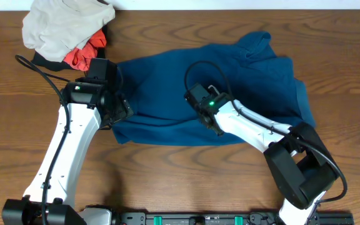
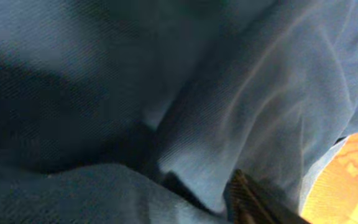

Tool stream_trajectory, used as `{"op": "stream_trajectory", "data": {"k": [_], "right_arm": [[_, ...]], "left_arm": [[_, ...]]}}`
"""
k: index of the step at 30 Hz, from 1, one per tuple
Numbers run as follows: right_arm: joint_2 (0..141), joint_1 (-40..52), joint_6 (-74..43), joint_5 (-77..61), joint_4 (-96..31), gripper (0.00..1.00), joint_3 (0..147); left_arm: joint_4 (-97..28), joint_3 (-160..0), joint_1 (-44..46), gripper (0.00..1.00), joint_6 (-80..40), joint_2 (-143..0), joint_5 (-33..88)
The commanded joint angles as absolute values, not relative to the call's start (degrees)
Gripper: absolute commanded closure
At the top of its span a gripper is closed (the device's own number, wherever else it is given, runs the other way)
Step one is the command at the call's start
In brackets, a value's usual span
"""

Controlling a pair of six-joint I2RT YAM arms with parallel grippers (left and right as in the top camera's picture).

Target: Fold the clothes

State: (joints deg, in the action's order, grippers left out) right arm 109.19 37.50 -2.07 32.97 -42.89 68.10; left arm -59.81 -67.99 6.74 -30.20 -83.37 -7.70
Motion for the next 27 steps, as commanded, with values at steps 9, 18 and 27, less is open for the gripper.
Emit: {"op": "stream_trajectory", "data": {"k": [9, 18, 27], "right_arm": [[109.3, 31.2, -2.1, 34.7, -35.2, 0.63, 68.1], [109.1, 33.6, -2.2, 34.7, -37.2, 0.23, 69.3], [108.8, 32.9, -12.7, 33.5, -47.2, 0.14, 79.3]], "left_arm": [[-60.2, -67.7, 6.6, 0.02, -24.0, -83.8, -2.0], [-60.7, -67.7, 12.2, 0.02, -22.7, -82.9, 3.5], [-57.3, -67.5, 21.5, 0.06, -33.8, -84.3, 8.1]]}}
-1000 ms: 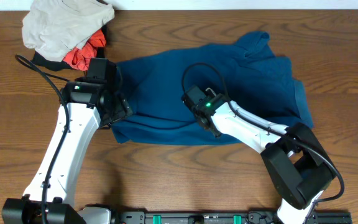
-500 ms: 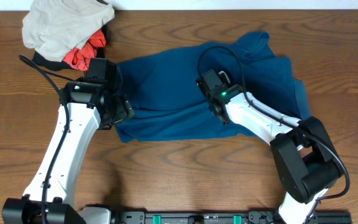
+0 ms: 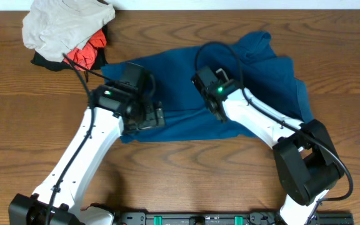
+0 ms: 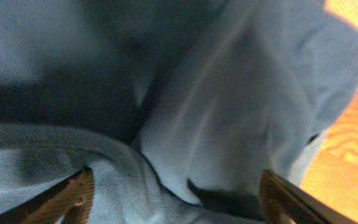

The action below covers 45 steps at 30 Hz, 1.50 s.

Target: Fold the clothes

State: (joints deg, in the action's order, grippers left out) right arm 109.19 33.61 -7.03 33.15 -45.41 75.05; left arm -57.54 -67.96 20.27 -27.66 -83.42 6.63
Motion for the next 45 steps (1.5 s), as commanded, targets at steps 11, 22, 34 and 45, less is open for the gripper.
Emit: {"op": "stream_trajectory", "data": {"k": [11, 22, 34, 45], "right_arm": [[107.2, 19.4, -18.6, 13.9, -65.7, 0.03, 98.2], [102.9, 9.9, -15.7, 0.1, -70.2, 0.02, 100.8], [101.6, 9.8, -14.9, 0.1, -71.8, 0.02, 100.8], [101.6, 9.8, -14.9, 0.1, -72.7, 0.02, 100.8]], "left_arm": [[-48.4, -61.9, 21.5, 0.07, -39.0, -87.7, 8.0], [-35.9, -56.6, 19.3, 0.07, -42.6, -94.5, 5.2], [-30.3, -56.6, 14.4, 0.07, -40.5, -99.0, 5.1], [-24.6, -56.4, 11.6, 0.07, -32.8, -100.3, -1.9]]}}
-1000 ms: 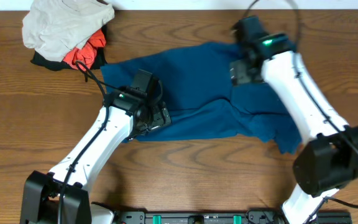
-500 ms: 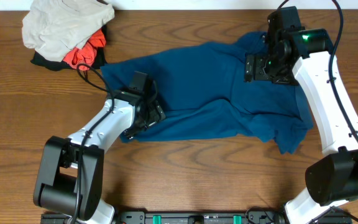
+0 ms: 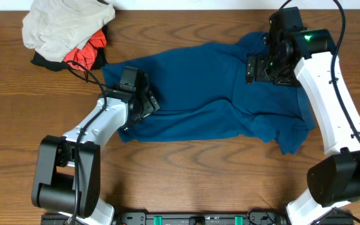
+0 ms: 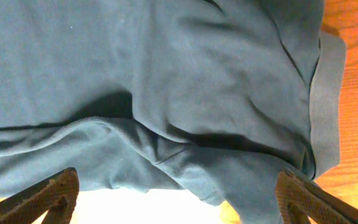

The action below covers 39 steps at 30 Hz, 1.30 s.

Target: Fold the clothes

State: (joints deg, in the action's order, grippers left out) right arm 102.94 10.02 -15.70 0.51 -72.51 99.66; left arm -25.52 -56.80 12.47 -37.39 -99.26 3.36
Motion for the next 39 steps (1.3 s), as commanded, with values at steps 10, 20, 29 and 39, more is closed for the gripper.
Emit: {"op": "stream_trajectory", "data": {"k": [10, 20, 29, 39], "right_arm": [[100.7, 9.8, -15.0, 0.2, -73.1, 0.01, 100.8], [89.8, 10.2, -10.9, -5.6, -79.1, 0.01, 100.7], [88.9, 10.9, -18.3, -10.3, -88.1, 0.01, 92.2], [85.5, 10.4, -37.5, -7.9, -81.9, 0.01, 75.3]], "left_arm": [[-19.6, -57.2, 6.3, 0.07, -24.1, -100.1, -8.6], [-33.9, -58.1, 6.2, 0.07, -23.4, -83.2, -7.7], [-49.8, -56.8, 7.6, 0.08, -23.4, -76.3, 15.1], [-43.5, -51.9, 12.9, 0.08, -23.4, -81.5, 17.5]]}}
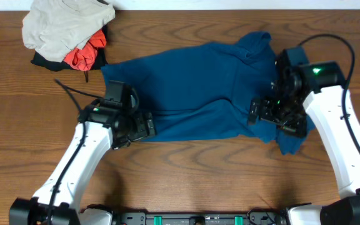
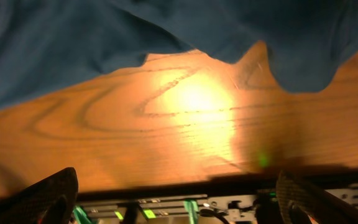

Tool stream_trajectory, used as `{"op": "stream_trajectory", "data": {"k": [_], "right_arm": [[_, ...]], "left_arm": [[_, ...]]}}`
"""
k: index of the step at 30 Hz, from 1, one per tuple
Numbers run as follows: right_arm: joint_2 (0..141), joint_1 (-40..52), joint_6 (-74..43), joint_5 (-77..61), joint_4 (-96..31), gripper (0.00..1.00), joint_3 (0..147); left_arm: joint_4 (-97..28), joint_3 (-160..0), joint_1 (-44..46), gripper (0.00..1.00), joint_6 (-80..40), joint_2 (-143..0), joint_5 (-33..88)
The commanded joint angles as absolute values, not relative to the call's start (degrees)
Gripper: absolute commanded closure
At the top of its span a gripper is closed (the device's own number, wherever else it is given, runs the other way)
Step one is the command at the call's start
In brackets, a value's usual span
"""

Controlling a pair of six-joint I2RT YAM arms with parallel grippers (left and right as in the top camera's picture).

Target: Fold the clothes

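Note:
A blue shirt [image 1: 199,87] lies spread and wrinkled across the middle of the wooden table [image 1: 186,175]. In the overhead view my left gripper [image 1: 144,124] rests at the shirt's lower left edge; its fingers are hidden under the wrist. My right gripper [image 1: 272,116] hovers over the shirt's lower right part. In the right wrist view my right gripper [image 2: 179,208] is open, fingers [image 2: 48,196] wide apart with nothing between them. That view looks down on bare wood below the blue shirt's hem [image 2: 185,31].
A pile of clothes [image 1: 67,31], beige over red and black, sits at the table's far left corner. The table's front rail [image 2: 185,205] with green parts lies along the near edge.
My right gripper has moved from the shirt's upper right, near the collar, to its lower right hem, still open. My left gripper has shifted slightly toward the near edge at the shirt's lower left.
First both grippers were low on the shirt's middle, the right wrist view filled with blue cloth. Then both stood further right and up on the cloth. Later the shirt lay spread wider, my right gripper open over its upper right. Now it is at the lower right.

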State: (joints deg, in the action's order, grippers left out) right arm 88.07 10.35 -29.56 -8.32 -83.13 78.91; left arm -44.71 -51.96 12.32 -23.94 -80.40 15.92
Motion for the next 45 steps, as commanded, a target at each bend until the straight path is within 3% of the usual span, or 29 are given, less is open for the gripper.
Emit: {"op": "stream_trajectory", "data": {"k": [1, 15, 26, 45], "right_arm": [[84.8, 10.2, -38.7, -7.9, -80.7, 0.01, 73.6], [81.3, 10.1, -55.3, -10.2, -62.3, 0.01, 50.7], [81.3, 9.1, -54.3, -3.4, -51.6, 0.01, 47.6], [81.3, 7.7, -50.0, -4.3, -32.5, 0.03, 40.0]], "left_arm": [[-43.0, -51.9, 13.0, 0.08, -23.4, -81.9, 17.5], [-39.8, -51.9, 13.0, 0.07, -23.4, -82.8, 17.3], [-39.7, -51.9, 13.0, 0.07, -23.3, -82.8, 17.3], [-40.0, -51.9, 13.0, 0.07, -22.7, -82.8, 17.4]]}}
